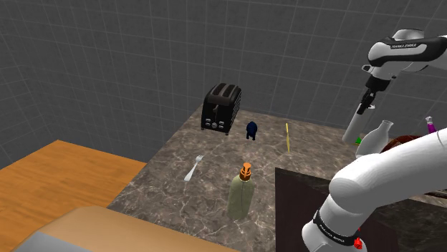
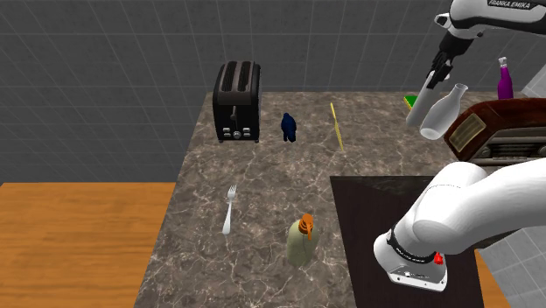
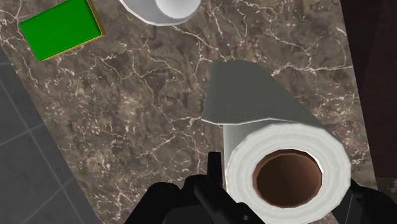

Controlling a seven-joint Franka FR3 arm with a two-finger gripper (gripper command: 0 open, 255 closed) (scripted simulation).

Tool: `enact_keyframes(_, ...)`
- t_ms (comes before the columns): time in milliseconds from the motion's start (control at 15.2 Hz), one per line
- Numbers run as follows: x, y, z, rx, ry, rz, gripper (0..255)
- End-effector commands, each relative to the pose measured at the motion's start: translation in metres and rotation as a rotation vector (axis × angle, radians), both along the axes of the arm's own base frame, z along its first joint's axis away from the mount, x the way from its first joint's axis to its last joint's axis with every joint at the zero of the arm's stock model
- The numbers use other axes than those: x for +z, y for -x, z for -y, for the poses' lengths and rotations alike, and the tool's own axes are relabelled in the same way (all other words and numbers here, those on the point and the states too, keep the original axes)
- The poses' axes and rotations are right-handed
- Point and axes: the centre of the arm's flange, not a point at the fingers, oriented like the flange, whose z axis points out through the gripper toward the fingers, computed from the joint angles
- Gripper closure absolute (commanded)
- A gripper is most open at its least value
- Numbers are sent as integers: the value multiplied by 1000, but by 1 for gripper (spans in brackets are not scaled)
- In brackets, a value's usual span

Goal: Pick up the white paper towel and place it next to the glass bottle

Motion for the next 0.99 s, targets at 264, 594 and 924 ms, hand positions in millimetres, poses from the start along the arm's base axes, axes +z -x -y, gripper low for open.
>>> enact_keyframes(264,-32,-1,1,0,0,0,255)
enact_keyframes(594,-59,-1,1,0,0,0,255)
enact_keyframes(924,-85,-1,1,0,0,0,255)
